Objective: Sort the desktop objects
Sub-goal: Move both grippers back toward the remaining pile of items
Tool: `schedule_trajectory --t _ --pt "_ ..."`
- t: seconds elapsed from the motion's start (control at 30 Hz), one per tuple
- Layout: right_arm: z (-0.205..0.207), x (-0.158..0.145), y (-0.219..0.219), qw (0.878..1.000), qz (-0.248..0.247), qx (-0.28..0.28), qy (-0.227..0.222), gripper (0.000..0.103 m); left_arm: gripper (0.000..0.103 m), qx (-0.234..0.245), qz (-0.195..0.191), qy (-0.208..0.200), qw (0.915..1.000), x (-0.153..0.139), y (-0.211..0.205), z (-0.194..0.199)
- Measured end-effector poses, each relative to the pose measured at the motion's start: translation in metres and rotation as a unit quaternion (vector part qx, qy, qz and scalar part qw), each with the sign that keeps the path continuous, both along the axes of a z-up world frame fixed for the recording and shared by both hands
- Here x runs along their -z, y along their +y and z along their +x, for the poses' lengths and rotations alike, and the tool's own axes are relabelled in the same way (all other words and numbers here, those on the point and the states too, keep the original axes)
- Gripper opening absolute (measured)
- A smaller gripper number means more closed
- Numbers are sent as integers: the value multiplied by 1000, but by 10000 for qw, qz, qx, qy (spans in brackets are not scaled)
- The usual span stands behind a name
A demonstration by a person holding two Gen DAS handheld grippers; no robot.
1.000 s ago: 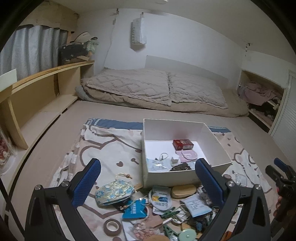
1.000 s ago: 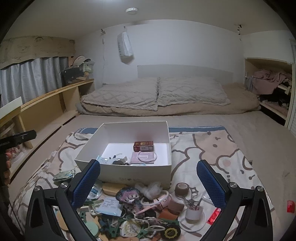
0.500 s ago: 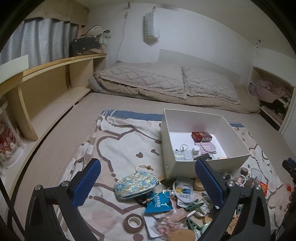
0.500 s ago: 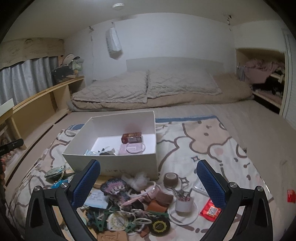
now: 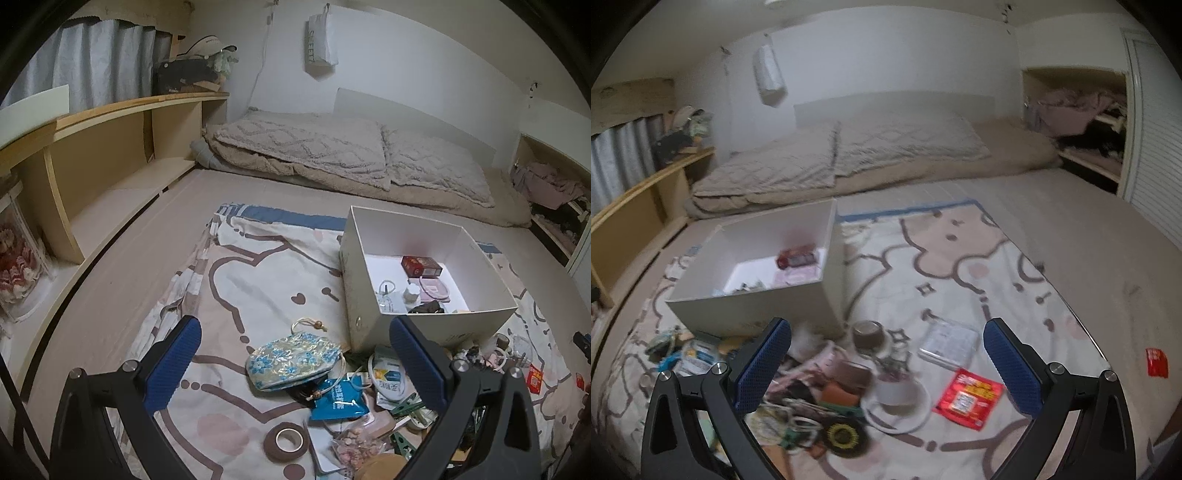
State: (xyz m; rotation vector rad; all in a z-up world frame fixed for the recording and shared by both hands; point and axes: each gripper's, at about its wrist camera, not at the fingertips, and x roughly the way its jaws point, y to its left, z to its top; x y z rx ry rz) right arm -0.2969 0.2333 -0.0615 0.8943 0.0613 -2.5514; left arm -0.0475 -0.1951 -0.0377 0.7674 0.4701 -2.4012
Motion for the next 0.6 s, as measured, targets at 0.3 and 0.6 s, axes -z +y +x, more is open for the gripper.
schedule_trajectory --t 0.3,0.6 --pt "-29 49 30 9959 245 533 -684 103 103 65 12 -323 9995 13 -3 -5" --pt "-47 95 41 9862 535 897 -1282 103 103 116 17 -782 9969 38 -7 -8"
